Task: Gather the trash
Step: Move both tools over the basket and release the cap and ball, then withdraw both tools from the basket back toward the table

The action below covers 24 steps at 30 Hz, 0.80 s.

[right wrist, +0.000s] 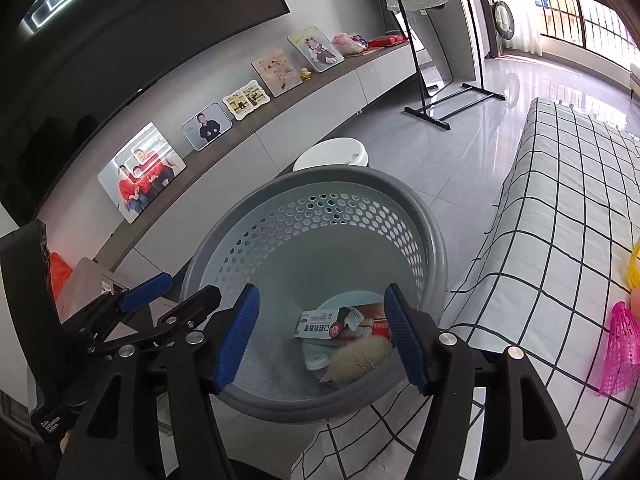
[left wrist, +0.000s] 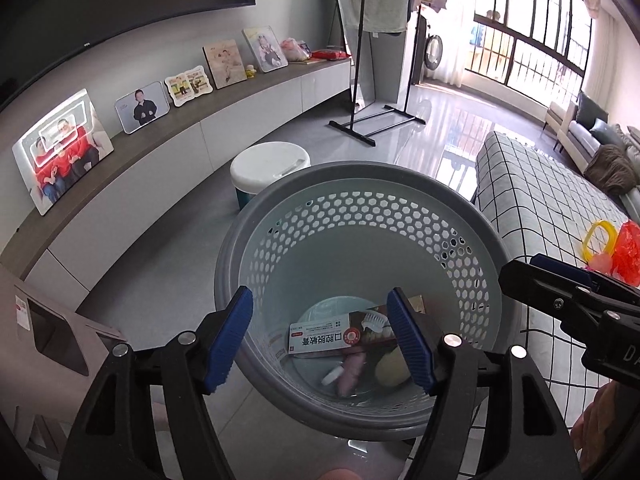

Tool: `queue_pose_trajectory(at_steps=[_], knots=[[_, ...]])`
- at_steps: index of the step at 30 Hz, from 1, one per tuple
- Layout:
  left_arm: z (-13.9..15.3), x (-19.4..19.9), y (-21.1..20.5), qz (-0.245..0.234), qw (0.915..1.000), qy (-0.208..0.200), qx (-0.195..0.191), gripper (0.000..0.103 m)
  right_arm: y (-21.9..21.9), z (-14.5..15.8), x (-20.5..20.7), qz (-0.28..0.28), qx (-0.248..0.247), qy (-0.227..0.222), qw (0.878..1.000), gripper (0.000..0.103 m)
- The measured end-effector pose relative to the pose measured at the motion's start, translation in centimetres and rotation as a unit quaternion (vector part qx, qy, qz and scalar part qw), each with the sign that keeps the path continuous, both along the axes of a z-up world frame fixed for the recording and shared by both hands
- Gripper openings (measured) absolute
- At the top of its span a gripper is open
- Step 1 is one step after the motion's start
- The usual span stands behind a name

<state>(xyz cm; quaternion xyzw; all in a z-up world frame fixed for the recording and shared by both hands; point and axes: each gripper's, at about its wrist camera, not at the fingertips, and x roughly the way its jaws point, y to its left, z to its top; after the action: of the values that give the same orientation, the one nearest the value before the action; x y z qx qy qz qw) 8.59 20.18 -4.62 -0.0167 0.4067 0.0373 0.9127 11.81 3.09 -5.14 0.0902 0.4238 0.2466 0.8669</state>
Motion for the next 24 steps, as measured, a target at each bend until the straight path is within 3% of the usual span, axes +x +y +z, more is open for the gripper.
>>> queue_pose_trajectory(at_steps=[11, 24], knots=[[0.2, -0.8, -0.7, -0.001, 1.0000, -0.002, 0.000, 0.075, -1.1, 0.5, -1.3, -0.014, -0.001, -0.012, 1.000, 0.062], [1.8, -3.3, -3.1, -0.016, 0.9998, -0.012, -0.005, 0.080, -3.8, 2.4, -5.9, -0.051, -0.003, -0.045, 0.998, 0.063]])
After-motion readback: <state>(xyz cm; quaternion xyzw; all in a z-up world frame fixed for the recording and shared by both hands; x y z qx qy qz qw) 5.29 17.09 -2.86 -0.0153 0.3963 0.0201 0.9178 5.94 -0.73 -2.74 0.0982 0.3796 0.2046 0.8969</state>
